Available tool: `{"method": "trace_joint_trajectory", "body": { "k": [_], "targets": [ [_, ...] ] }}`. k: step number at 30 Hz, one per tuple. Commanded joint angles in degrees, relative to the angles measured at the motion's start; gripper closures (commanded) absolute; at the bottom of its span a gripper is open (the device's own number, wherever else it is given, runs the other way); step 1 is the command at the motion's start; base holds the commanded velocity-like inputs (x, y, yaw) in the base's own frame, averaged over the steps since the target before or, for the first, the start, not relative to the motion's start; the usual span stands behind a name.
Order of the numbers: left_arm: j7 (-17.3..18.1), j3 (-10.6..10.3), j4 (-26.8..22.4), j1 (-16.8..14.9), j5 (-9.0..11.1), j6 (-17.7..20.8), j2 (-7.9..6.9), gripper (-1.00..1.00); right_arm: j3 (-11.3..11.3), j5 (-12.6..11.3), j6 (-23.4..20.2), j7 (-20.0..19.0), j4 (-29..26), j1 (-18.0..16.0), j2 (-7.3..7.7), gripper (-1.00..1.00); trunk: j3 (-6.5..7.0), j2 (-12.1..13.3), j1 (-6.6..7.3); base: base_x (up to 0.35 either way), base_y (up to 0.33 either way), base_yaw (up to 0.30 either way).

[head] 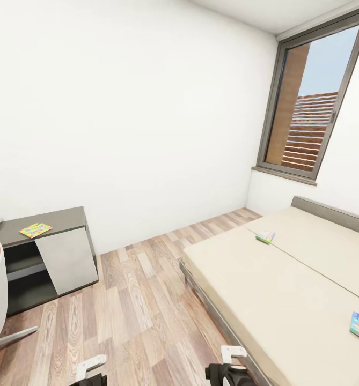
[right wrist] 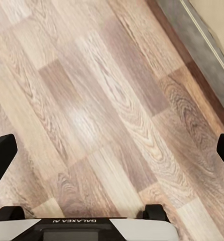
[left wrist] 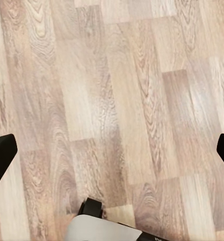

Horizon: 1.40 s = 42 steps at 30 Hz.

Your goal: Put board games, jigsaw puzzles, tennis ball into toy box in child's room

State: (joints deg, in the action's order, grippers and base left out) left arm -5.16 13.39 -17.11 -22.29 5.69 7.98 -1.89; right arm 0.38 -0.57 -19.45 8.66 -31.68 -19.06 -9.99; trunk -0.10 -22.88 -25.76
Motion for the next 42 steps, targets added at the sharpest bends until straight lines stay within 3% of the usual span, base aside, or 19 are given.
{"method": "trace_joint_trajectory", "body": {
  "k": [1,42],
  "targets": [
    [-0.16,-0.11,-0.11,0.03,0.61,0.30,-0.02,-1.00,0.05,0.07,-0.14,0.22,0.02,0.01,-0.01,-1.00,-0.02,-0.04,-0.02,0.000,0.000,0.000],
    [-0.11,-0.21,-0.11,0.23,0.55,0.04,-0.05,-1.00,0.06,-0.04,0.17,0.47,0.32,0.08,-0.01,-1.00,-0.13,-0.04,-0.02,0.000,-0.025,0.001]
  ]
}}
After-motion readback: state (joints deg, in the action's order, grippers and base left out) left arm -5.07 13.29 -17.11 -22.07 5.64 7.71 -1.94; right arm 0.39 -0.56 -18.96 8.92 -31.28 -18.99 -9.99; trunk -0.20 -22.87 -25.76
